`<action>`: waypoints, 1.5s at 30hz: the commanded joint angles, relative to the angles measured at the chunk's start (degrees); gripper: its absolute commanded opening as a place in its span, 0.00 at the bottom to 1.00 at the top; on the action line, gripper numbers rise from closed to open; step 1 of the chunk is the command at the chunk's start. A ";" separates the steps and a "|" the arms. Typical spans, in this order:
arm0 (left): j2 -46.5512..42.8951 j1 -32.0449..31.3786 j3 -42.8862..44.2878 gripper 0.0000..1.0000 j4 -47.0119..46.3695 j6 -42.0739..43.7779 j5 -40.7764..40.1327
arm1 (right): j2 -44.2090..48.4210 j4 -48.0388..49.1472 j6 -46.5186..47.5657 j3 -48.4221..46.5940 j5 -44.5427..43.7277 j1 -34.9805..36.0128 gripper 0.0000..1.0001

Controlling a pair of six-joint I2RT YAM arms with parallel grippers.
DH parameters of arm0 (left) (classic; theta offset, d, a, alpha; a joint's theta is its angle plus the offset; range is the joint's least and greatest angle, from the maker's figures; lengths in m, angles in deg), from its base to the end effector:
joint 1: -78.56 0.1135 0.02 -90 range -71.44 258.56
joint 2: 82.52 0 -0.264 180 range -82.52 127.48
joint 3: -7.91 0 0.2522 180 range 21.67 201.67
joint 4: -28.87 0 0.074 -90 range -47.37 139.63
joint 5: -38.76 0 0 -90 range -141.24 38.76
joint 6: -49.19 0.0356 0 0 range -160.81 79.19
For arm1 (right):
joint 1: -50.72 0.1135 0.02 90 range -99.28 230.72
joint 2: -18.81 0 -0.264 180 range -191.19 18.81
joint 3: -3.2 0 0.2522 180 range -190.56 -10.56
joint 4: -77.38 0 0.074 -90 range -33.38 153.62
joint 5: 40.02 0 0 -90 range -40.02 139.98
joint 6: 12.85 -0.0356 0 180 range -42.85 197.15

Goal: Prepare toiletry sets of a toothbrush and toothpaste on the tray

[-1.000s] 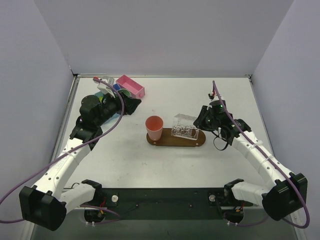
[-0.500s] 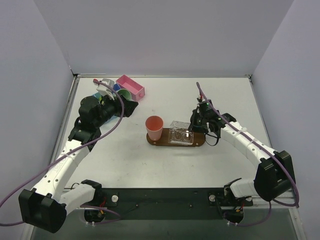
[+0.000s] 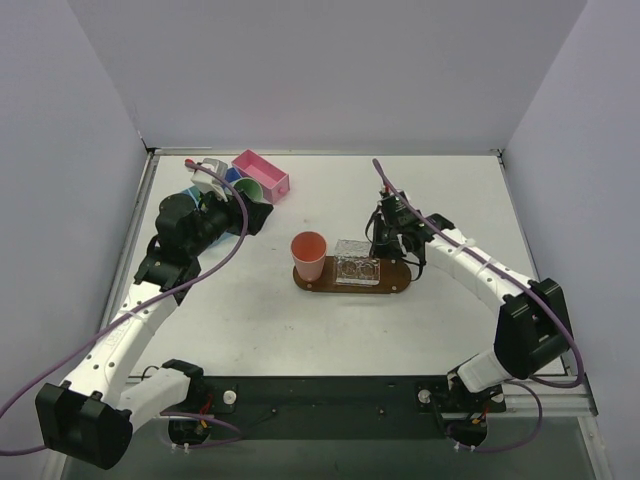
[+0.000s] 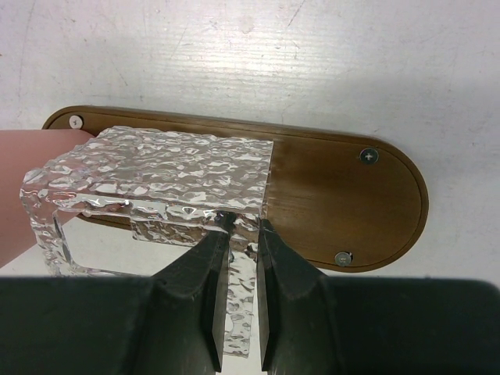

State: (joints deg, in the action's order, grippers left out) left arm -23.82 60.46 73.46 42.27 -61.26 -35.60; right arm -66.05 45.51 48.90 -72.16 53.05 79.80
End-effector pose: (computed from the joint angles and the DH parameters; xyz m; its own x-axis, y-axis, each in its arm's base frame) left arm 0.2259 -0.0839 0.3568 -0.2951 -0.2575 -0.9201 0.4810 0.7921 -0.3759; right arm 0.2851 0.1607 0.2624 -0.7551 0.1208 -0.6443 -0.1851 0.9036 0.3864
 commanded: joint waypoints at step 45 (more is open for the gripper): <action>-0.60 1.85 0.07 0.67 -2.19 -0.73 1.15 | -9.36 -5.53 -1.28 -8.53 -8.52 3.79 0.00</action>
State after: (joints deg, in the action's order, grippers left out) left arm -23.82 61.81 73.44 42.42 -61.59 -35.51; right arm -74.42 41.69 48.46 -78.68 46.56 83.05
